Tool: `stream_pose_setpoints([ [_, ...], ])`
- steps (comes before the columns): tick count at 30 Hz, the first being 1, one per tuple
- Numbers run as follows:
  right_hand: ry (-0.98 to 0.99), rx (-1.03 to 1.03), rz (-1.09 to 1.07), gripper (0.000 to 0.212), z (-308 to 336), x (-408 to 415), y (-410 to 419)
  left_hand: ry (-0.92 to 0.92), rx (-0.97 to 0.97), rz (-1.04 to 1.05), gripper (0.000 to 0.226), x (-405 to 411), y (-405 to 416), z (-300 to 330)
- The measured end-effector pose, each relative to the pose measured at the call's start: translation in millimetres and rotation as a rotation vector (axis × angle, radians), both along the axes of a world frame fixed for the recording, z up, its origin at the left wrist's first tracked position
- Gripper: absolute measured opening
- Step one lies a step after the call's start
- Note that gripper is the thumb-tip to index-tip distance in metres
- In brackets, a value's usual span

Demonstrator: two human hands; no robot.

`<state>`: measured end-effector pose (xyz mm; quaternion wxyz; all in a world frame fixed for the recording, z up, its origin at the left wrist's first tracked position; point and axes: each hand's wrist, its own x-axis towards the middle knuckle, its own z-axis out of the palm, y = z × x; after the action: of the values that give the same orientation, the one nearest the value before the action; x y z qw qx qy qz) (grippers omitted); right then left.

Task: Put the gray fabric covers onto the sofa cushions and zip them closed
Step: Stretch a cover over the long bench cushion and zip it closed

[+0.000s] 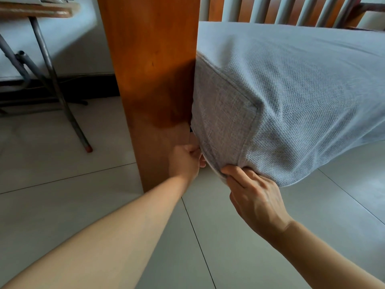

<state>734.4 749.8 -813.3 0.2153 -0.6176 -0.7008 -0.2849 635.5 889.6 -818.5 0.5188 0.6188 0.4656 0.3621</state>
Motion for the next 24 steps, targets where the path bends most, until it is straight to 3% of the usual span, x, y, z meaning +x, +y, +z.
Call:
stream_pose_setpoints([
  [5,0.047,-0.004,-0.027,0.035,-1.3,-0.9,-0.3,0.323,0.432,-0.139,0.024,-17.6,-21.7,-14.7],
  [10,0.079,-0.017,-0.087,0.052,-4.6,-1.3,-3.8,0.359,0.672,-0.250,0.019,-27.7,-50.1,-21.1],
  [13,0.098,0.022,-0.123,0.045,-2.8,-0.9,-9.2,0.340,0.798,-0.295,0.026,-29.7,-62.8,-22.0],
  [17,0.124,0.052,-0.248,0.016,-1.4,-2.7,-14.4,0.316,0.831,-0.320,0.028,-30.3,-70.1,-18.7],
  [19,0.179,0.064,-0.290,0.012,-2.9,-3.6,-15.2,0.273,0.580,-0.354,0.029,-26.7,-74.8,-13.4],
  [22,0.244,0.078,-0.314,0.014,-5.0,-5.8,-14.3,0.084,-0.171,-0.218,0.033,-14.1,-69.6,1.6],
  [24,0.297,0.063,-0.337,0.018,-8.2,-9.0,-13.9,-0.124,-0.554,-0.136,0.021,-6.9,-63.6,11.4],
])
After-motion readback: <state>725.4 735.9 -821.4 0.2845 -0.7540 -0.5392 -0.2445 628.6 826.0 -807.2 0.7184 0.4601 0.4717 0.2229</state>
